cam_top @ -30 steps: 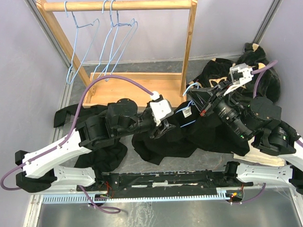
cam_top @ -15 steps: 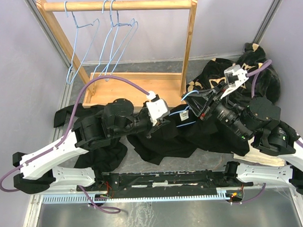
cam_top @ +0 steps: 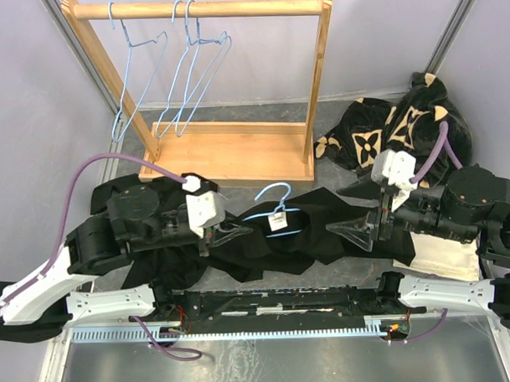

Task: Place the shirt on the hanger
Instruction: Hang the shirt on the hanger, then place the hanger at the clothesline, then adjust the shirt at the center of the board.

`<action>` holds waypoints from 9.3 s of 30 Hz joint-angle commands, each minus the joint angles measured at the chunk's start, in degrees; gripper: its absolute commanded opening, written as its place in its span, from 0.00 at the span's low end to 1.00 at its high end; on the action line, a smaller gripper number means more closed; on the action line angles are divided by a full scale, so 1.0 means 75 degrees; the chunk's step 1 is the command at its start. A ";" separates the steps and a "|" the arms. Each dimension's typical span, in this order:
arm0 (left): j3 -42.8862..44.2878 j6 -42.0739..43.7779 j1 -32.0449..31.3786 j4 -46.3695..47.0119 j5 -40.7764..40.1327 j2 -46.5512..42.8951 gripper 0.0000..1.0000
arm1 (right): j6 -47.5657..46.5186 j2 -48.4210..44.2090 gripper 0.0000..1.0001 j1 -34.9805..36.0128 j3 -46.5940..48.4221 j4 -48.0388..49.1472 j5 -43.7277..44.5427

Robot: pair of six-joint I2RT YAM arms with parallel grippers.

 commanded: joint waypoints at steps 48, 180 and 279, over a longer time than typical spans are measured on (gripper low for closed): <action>-0.1199 -0.2129 -0.0024 -0.0020 -0.3298 -0.1934 0.88 | 0.1671 0.0875 0.00 0.0007 -0.0617 -0.1634 0.3985; -0.4221 -0.4758 0.2884 0.7063 -0.3082 0.6639 0.40 | 0.5627 0.5002 0.42 -0.3894 -0.8868 1.0657 0.1407; 0.1947 -0.2686 0.4828 0.3839 -0.1915 0.9249 0.12 | 0.4403 0.5686 0.67 -0.4020 -0.7339 1.2745 0.1656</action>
